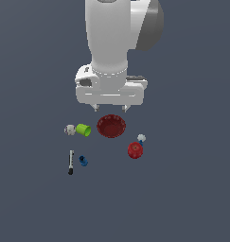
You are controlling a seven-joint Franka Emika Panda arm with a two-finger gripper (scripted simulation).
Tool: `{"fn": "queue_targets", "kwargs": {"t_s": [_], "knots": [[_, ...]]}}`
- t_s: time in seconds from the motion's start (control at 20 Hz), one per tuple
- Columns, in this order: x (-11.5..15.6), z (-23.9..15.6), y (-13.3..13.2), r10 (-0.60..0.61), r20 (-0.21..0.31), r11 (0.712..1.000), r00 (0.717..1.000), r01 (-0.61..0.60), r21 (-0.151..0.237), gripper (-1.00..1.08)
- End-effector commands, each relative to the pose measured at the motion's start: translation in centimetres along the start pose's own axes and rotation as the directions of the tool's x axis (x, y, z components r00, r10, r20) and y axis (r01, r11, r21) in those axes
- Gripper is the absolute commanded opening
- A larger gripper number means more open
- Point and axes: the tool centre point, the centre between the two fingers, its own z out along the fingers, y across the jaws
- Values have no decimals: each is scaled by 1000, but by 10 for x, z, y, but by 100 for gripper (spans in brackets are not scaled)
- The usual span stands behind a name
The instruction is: Pick up a designated object from a clutter of objects.
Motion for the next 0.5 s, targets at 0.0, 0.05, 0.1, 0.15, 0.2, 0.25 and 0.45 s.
{"fn": "queue_targets", "kwargs": {"t_s": [0.0, 0.05, 0.1, 0.15, 0.2, 0.25, 0.45], "knots": [[6, 8, 5, 31, 0, 1000, 1000, -31, 4, 100], [10, 11, 7, 47, 0, 999, 999, -47, 6, 100], [13, 16, 9, 64, 0, 998, 998, -64, 7, 100], [17, 20, 12, 83, 0, 996, 997, -83, 9, 100], [21, 25, 15, 104, 0, 995, 995, -104, 11, 100], [25, 31, 19, 125, 0, 992, 992, -125, 14, 100], [43, 59, 36, 228, 0, 973, 974, -228, 21, 100]]}}
